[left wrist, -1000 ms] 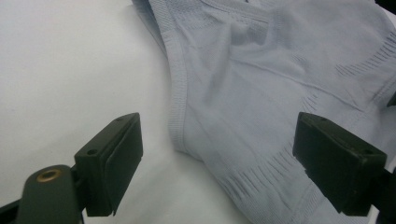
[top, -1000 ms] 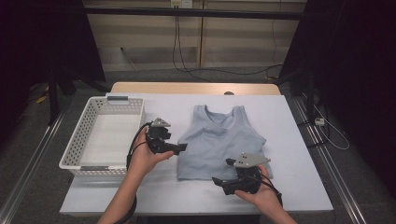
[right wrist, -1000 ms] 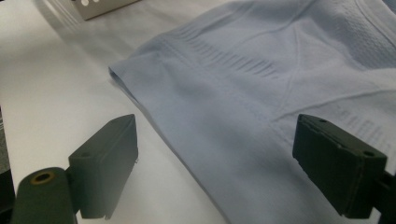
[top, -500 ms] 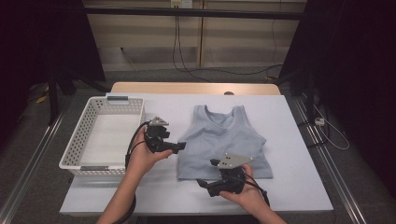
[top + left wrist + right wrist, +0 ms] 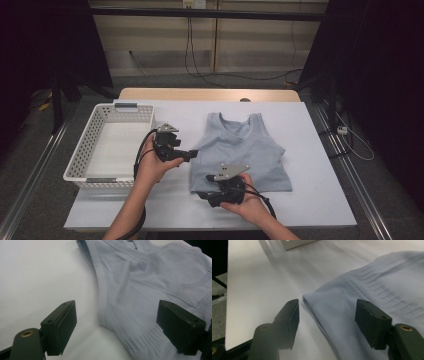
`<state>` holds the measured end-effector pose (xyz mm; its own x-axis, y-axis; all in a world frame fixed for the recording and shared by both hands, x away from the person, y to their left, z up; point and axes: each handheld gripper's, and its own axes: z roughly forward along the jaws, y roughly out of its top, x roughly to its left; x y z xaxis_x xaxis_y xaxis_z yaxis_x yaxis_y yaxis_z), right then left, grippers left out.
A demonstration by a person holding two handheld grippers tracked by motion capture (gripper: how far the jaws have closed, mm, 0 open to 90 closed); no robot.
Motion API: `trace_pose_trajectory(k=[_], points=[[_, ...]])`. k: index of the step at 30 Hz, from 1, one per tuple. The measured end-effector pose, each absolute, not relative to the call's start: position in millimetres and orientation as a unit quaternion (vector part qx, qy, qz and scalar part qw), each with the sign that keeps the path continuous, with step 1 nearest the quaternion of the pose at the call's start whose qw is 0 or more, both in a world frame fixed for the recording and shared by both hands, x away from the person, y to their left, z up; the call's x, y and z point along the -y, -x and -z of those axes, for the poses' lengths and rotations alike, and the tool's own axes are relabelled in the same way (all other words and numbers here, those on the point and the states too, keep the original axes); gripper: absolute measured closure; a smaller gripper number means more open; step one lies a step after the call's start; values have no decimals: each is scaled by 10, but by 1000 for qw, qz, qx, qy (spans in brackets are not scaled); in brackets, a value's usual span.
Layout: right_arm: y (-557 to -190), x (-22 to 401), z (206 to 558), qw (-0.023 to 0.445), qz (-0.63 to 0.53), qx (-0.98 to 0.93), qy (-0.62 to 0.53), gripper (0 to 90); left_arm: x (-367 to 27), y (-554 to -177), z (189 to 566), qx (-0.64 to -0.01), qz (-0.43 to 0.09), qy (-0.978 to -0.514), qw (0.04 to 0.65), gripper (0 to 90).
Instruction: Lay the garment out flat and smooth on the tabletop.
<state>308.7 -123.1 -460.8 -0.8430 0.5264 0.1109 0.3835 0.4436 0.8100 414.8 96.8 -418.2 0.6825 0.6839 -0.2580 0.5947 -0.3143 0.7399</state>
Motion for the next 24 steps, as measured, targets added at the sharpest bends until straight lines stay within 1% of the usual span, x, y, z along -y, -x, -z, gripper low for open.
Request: trace_pose_trajectory(k=[4, 10, 18, 20, 22, 24], points=[[-3109, 1137, 4645, 78, -432, -860, -260, 389, -979, -4156, 4195, -396, -49, -810, 430, 169], [-3122, 1131, 4645, 75, -428, -861, -263, 413, -984, -4155, 4175, -397, -46, -808, 433, 170], [-3136, 1005, 4639, 76, -419, -869, -253, 407, -1001, -4163, 4136, -401, -47, -804, 437, 171], [-3136, 980, 4648, 89, -413, -872, -247, 431, -1006, -4169, 4132, -402, -47, -804, 436, 171], [-3136, 982, 4651, 104, -409, -871, -252, 549, -1013, -4180, 4136, -402, -46, -805, 434, 171], [-3131, 983, 4652, 114, -408, -868, -261, 632, -1014, -4194, 4143, -407, -52, -801, 436, 172]])
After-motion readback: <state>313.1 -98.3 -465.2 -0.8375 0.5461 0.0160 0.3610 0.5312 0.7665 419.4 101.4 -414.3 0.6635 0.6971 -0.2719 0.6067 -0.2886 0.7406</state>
